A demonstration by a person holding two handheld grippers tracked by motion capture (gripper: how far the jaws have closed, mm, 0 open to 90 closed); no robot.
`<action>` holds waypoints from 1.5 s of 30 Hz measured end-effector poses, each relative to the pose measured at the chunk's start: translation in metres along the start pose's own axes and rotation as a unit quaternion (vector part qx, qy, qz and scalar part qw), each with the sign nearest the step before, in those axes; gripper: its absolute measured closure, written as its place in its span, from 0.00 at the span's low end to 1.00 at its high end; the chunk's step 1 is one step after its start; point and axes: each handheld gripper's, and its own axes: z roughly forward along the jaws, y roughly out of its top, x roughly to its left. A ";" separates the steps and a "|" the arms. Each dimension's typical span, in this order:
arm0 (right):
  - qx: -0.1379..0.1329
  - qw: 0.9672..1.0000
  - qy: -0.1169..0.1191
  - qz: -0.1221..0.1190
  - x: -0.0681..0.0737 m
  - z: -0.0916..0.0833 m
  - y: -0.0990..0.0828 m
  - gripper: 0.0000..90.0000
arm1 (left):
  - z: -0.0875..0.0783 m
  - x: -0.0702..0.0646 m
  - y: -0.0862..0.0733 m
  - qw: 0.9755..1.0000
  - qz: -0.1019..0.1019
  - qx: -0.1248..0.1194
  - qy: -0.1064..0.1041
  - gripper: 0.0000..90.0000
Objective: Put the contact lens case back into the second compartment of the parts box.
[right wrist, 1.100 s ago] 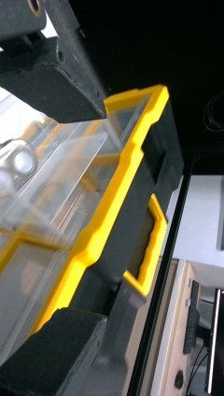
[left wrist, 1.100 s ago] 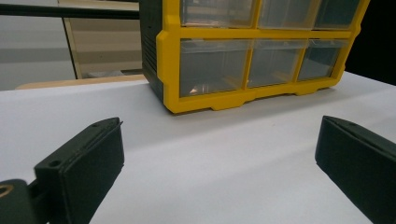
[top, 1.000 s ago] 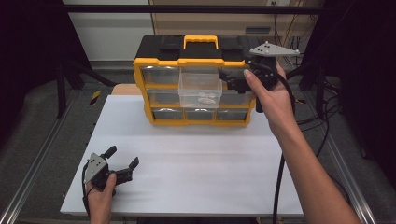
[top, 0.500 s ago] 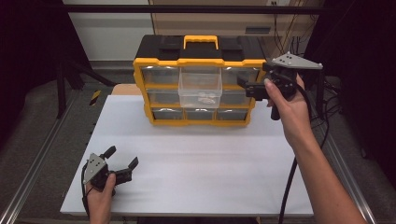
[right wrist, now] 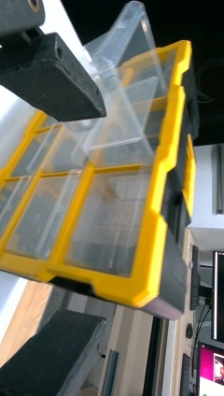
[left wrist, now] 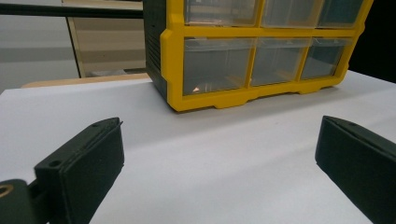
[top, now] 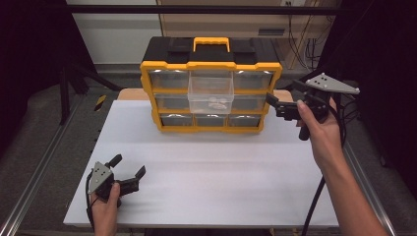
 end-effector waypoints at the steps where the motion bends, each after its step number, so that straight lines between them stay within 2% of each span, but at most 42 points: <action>1: 0.000 1.000 0.000 -0.001 -0.001 -0.001 -0.003 0.03 | 0.000 0.000 0.000 1.000 0.000 0.000 0.000 0.01; 13: 0.000 1.000 -0.003 -0.008 -0.006 -0.014 -0.028 0.02 | -0.001 0.001 0.000 1.000 0.000 0.000 0.001 0.01; 24: -0.012 1.000 -0.010 -0.022 -0.007 -0.024 -0.042 0.02 | -0.001 0.001 0.000 1.000 -0.001 -0.003 0.001 0.01; 36: -0.011 0.999 -0.016 -0.033 -0.010 -0.033 -0.062 0.03 | -0.002 0.001 0.000 1.000 0.000 -0.002 0.001 0.01; 39: -0.008 0.999 -0.020 -0.031 -0.013 -0.038 -0.074 0.03 | -0.002 0.001 0.000 1.000 0.001 -0.002 0.001 0.01; 45: -0.007 0.999 -0.023 -0.033 -0.015 -0.045 -0.087 0.03 | -0.001 0.000 0.000 1.000 0.001 -0.001 0.000 0.01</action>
